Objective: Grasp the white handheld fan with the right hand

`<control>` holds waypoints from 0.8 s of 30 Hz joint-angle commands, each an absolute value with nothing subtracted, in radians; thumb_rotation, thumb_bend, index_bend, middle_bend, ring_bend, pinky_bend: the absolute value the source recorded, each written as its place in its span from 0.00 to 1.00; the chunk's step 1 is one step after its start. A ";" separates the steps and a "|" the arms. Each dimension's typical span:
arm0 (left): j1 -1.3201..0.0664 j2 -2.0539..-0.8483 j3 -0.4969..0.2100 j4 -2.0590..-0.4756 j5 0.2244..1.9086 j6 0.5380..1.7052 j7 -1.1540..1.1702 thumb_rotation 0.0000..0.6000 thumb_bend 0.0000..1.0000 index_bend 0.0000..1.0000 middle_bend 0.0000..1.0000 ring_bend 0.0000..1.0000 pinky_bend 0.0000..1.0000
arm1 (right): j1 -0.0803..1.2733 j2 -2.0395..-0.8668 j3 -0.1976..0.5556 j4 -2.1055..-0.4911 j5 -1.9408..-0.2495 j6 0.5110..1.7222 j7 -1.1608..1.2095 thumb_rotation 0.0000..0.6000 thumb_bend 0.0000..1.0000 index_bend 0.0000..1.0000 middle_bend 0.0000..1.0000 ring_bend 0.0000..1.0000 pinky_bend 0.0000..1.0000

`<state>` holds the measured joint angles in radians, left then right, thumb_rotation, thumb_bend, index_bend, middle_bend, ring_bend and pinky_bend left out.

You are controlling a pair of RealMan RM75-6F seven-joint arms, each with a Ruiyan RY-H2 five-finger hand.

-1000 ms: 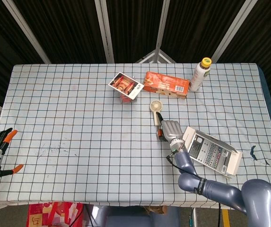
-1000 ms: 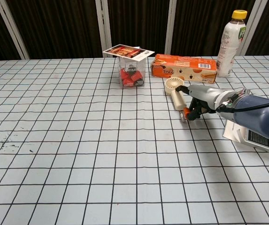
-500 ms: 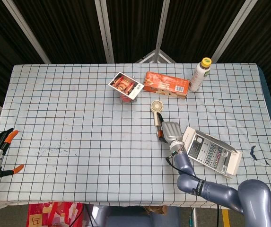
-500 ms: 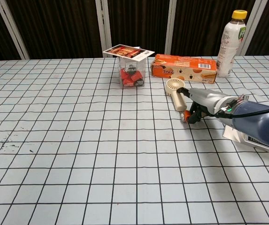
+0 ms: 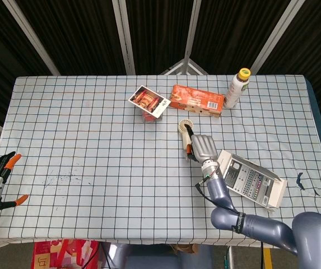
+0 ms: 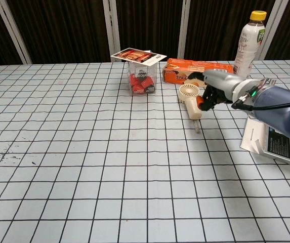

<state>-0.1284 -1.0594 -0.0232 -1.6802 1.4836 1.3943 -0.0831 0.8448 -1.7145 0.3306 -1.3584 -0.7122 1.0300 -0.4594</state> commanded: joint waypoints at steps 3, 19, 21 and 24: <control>-0.126 -1.060 -0.022 -1.680 1.489 1.401 -0.086 1.00 0.05 0.00 0.00 0.00 0.00 | 0.758 -1.595 0.315 -1.510 -0.876 1.167 -0.390 1.00 0.68 0.00 0.68 0.75 0.76; -0.108 -1.096 -0.011 -1.653 1.535 1.458 0.020 1.00 0.05 0.00 0.00 0.00 0.00 | 0.354 -1.170 -0.067 -1.836 -1.284 1.500 -0.373 1.00 0.41 0.00 0.00 0.00 0.00; -0.107 -1.107 -0.013 -1.641 1.535 1.465 0.051 1.00 0.05 0.00 0.00 0.00 0.00 | 0.297 -1.146 -0.120 -1.818 -1.337 1.550 -0.372 1.00 0.40 0.00 0.00 0.00 0.00; -0.104 -1.121 -0.022 -1.633 1.532 1.482 0.071 1.00 0.05 0.00 0.00 0.00 0.00 | 0.237 -1.133 -0.165 -1.786 -1.399 1.605 -0.344 1.00 0.39 0.00 0.00 0.00 0.00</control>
